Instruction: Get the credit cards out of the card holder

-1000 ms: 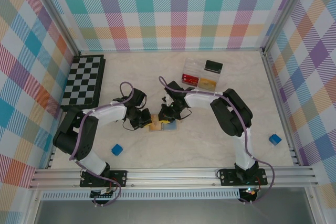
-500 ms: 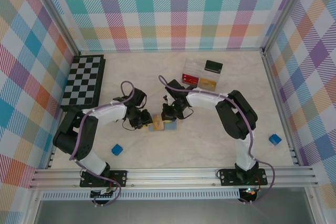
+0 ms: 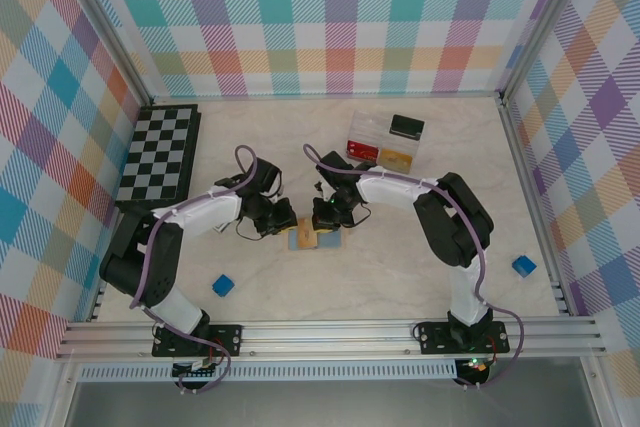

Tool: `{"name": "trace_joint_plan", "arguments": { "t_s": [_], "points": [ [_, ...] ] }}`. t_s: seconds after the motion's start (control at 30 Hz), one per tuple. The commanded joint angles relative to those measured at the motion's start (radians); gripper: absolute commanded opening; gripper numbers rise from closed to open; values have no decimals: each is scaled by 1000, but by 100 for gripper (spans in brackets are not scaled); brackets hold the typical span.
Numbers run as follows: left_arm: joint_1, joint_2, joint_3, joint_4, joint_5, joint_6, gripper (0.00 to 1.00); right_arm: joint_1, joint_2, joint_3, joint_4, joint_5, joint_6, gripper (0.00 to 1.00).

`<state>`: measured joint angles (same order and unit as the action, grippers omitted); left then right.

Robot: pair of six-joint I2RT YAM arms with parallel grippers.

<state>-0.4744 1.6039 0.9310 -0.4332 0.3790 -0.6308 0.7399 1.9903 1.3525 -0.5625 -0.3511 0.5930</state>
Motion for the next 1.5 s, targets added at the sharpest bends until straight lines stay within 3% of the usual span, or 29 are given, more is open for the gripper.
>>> {"name": "trace_joint_plan", "arguments": {
  "t_s": [0.0,0.2,0.33,0.67,1.1,1.47],
  "points": [
    [-19,37,26,26,37,15,11,1,10,4,-18,11,-15,2],
    [-19,108,29,36,50,15,9,-7,15,-8,1,-6,-12,2],
    [-18,130,28,-13,-8,22,6,-15,-8,-51,51,-12,3,3],
    [-18,153,-17,-8,-39,5,3,-25,1,-133,224,-114,100,19],
    [-19,123,-41,-28,-81,11,4,-48,-43,-176,253,-117,101,4],
    [-19,102,-19,-52,-109,7,4,-66,-127,-220,145,-28,53,2]
  ]
}}
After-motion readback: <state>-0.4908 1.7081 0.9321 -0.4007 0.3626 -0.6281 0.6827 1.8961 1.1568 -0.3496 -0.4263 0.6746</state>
